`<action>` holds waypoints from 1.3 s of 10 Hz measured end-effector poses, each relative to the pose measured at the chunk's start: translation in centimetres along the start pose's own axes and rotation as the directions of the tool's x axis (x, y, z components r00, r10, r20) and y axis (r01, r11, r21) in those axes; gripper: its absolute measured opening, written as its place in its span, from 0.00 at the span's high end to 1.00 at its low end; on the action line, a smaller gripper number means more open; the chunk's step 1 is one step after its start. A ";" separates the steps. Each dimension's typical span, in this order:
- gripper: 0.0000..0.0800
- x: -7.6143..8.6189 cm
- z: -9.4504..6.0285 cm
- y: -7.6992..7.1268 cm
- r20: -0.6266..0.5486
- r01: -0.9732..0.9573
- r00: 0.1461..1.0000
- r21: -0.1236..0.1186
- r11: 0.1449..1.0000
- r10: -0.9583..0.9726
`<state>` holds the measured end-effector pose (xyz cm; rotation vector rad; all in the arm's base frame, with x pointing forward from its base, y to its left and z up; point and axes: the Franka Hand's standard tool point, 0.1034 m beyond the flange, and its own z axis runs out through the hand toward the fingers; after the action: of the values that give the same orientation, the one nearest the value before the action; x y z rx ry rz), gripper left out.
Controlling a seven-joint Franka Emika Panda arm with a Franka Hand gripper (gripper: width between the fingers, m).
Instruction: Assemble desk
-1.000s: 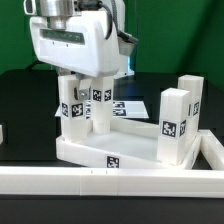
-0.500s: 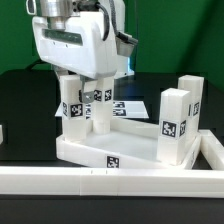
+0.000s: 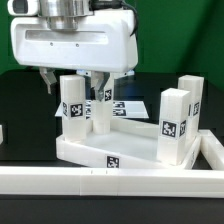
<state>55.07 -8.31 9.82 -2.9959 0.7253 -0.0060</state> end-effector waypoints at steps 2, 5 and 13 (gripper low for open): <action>0.19 -0.1 0.1 0.0 0.002 0.158 0.987 -0.002 0.987 -0.158; 0.19 0.0 0.0 0.2 0.015 0.410 0.912 -0.037 0.911 -0.410; 0.64 0.0 0.1 0.4 0.028 0.564 0.825 -0.044 0.824 -0.564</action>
Offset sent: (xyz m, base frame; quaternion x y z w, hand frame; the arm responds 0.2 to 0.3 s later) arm 0.0047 0.0049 0.0040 -0.0208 -0.0167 -0.1921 0.9810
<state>54.87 -8.69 9.74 -3.1257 -0.1957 0.0066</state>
